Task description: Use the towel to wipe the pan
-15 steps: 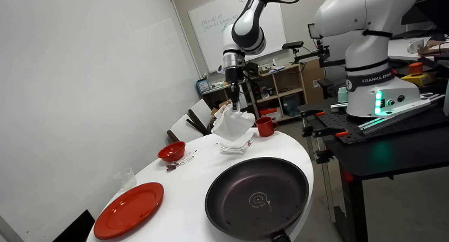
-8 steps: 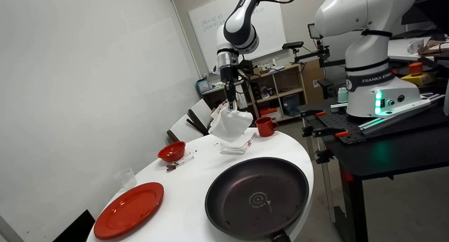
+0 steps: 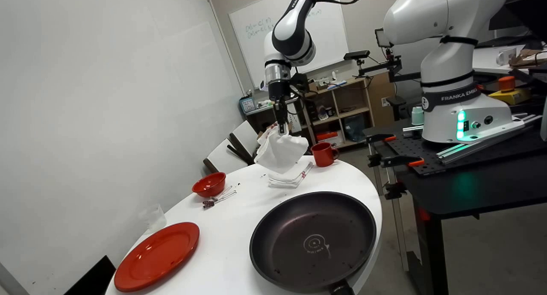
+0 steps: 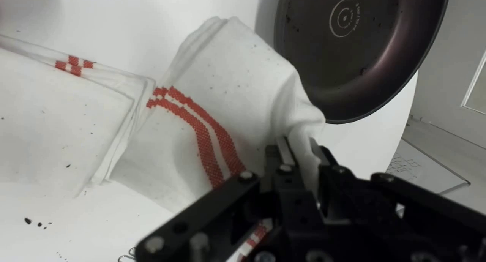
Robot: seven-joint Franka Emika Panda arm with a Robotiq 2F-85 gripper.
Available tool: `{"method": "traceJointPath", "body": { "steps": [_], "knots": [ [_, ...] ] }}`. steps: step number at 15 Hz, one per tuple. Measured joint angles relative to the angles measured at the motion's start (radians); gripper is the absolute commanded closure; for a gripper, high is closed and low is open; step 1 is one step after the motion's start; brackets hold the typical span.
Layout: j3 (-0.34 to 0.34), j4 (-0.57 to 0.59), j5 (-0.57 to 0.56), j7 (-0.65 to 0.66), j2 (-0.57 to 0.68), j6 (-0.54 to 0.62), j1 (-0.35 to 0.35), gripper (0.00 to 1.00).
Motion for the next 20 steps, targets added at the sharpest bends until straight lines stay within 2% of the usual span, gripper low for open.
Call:
{"method": "traceJointPath", "body": {
  "steps": [4,9,12,20],
  "knots": [
    [-0.104,0.055,0.046,0.019,-0.029,-0.003,0.094,0.96],
    [-0.318,0.145,0.119,0.091,-0.110,-0.005,0.308,0.96],
    [-0.524,0.186,0.144,0.169,-0.173,-0.007,0.502,0.96],
    [-1.162,0.272,0.132,0.376,-0.223,-0.072,1.114,0.96]
  ]
}}
